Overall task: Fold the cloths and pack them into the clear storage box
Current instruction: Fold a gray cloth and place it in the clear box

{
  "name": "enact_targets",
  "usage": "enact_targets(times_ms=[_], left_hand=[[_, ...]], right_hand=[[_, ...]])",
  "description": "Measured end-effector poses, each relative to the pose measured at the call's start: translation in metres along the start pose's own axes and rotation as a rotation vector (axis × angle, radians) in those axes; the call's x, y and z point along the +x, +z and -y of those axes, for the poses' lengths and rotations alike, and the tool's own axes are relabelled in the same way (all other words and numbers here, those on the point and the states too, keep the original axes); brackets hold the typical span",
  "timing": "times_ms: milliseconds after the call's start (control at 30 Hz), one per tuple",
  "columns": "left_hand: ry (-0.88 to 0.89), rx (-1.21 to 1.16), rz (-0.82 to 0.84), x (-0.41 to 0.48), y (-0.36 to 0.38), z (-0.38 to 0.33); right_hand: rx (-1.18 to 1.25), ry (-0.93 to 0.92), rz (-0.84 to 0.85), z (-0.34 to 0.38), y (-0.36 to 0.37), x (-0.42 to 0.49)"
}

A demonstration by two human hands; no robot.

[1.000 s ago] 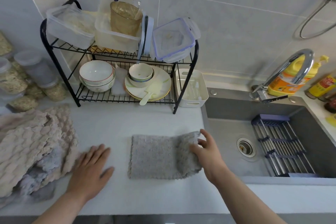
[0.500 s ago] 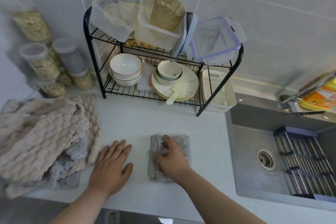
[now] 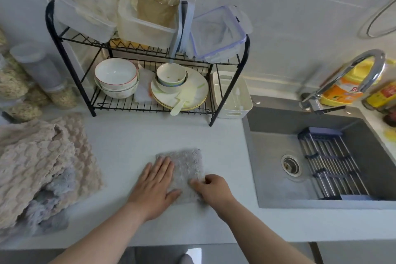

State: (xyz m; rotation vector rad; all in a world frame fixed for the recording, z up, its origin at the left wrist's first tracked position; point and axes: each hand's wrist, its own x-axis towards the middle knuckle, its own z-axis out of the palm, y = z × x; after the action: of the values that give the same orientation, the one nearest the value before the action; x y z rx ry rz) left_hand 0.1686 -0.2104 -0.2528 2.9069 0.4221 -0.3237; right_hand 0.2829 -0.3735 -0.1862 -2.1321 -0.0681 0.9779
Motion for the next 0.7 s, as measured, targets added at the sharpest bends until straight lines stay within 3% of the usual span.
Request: enact_targets(times_ms=[133,233,267,367,433,533,633,700], left_hand=[[0.002,-0.103,0.034,-0.003,-0.020,-0.010],[-0.077,-0.412,-0.207,-0.009,-0.056,-0.022],[-0.088,-0.561,-0.216,-0.012,-0.072,-0.025],[-0.050,-1.128,0.112,-0.024,-0.126,-0.035],[-0.064,-1.283,0.222,-0.037,-0.151,-0.038],[-0.121,-1.455,0.225,-0.055,-0.170,-0.042],[-0.175,-1.700,0.158,-0.069,-0.179,-0.049],[-0.253,-1.815,0.077,-0.077,-0.184,-0.055]], right_hand=[[0.050,-0.041,0.036,0.010,-0.004,-0.007],[0.050,-0.183,0.114,0.023,-0.031,-0.019],[0.008,-0.243,0.165,0.029,-0.043,-0.026],[-0.072,-0.367,0.340,0.046,-0.077,-0.049],[-0.045,-0.386,0.428,0.054,-0.094,-0.062],[0.204,-0.361,0.487,0.058,-0.103,-0.071],[0.701,-0.216,0.474,0.051,-0.094,-0.074],[0.751,-0.154,0.556,0.045,-0.079,-0.081]])
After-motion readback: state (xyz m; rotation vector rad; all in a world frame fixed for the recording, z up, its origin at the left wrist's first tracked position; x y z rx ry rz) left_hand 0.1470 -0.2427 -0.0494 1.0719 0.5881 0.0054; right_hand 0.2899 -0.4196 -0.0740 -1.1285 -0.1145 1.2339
